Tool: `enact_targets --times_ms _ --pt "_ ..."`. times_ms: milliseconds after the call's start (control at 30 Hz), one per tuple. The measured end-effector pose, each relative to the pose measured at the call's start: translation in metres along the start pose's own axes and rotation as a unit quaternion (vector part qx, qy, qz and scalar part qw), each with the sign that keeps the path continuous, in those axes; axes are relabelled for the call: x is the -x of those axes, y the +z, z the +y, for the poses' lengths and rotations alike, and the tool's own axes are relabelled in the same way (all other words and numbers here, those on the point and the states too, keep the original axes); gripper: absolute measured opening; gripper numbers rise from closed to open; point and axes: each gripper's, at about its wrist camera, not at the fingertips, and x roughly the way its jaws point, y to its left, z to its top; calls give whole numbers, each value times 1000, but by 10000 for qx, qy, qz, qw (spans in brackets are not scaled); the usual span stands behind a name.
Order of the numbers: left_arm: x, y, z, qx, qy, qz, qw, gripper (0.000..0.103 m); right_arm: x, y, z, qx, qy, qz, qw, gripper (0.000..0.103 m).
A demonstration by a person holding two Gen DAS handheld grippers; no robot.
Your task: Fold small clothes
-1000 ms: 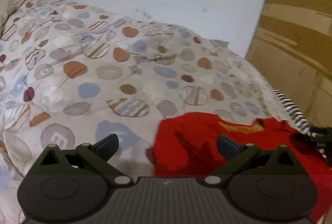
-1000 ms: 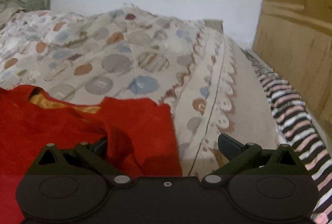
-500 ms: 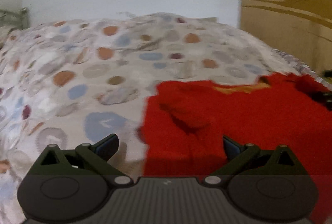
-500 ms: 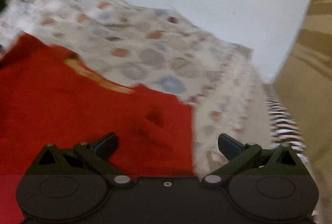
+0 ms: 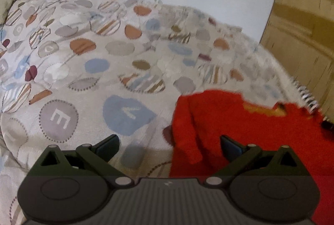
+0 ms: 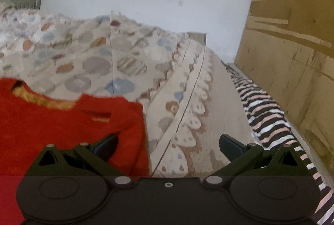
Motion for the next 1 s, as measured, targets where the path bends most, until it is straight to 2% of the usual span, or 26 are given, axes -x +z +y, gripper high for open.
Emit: enact_targets --times_ms 133,267,333,433,500,600,700,767,900,933,1000 --pt "15 3 3 71 -127 -369 9992 103 30 8 7 233 31 -421 9988 102" --pt "14 -3 8 306 -343 -249 9986 103 51 2 22 357 246 -560 9975 103" --pt "16 -13 7 265 -525 -249 9980 102 59 -9 31 442 376 -586 9966 103" --pt "20 -30 4 282 -692 -136 9971 102 63 -33 42 622 227 -589 9961 103" --pt "26 -44 3 542 -759 -71 9956 103 61 -46 40 423 153 -532 9976 103" --pt "34 -65 7 903 -825 4 9925 103 58 -61 25 -406 229 -517 9976 103" --pt "38 -77 8 734 -647 -40 9952 102 53 -72 17 -945 373 -497 9936 103" --pt "39 -78 7 657 -620 -61 9959 102 53 -76 13 -1048 456 -539 9920 103" --pt "39 -75 9 980 -677 21 9929 103 52 -72 9 -1114 563 -402 9914 103" --pt "40 -74 11 1030 -698 40 9922 103 57 -70 9 -1114 507 -456 9914 103" --pt "43 -74 14 1132 -759 54 9907 103 80 -66 12 -1130 233 -936 9889 103"
